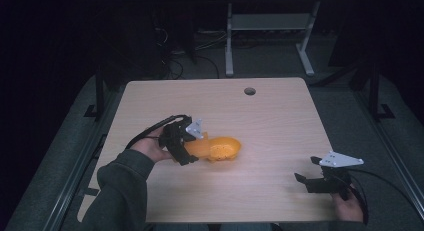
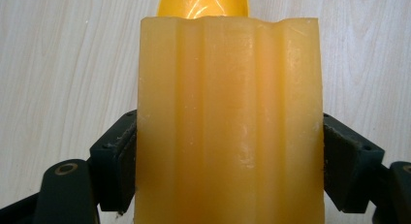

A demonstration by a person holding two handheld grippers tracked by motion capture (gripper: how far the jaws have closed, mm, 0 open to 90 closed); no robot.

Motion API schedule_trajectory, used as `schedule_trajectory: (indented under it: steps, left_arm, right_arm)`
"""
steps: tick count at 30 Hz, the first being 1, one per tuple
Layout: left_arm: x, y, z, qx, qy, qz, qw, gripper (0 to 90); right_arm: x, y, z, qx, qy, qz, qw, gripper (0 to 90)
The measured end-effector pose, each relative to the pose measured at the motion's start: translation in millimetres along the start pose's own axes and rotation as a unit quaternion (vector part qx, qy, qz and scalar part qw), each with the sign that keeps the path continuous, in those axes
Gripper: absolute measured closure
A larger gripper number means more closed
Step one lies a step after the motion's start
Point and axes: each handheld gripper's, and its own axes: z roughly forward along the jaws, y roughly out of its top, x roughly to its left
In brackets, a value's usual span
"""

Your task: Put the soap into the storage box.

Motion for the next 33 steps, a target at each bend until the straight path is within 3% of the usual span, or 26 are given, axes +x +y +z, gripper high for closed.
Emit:
schedule_trajectory:
  steps: [21, 33]
  left_arm:
    - [9.7, 27.4, 7.0, -0.014, -0.009, 0.02, 0.9997, 20.9]
    - [16.0, 42.7, 21.1, -0.018, -0.024, 0.026, 0.9992, 20.9]
  right_arm:
    - [-0.7, -1.1, -0.4, -0.001, -0.001, 0.002, 1.0, 13.9]
    - [-1.0, -0.9, -0.3, -0.002, 0.0, 0.001, 1.0, 13.9]
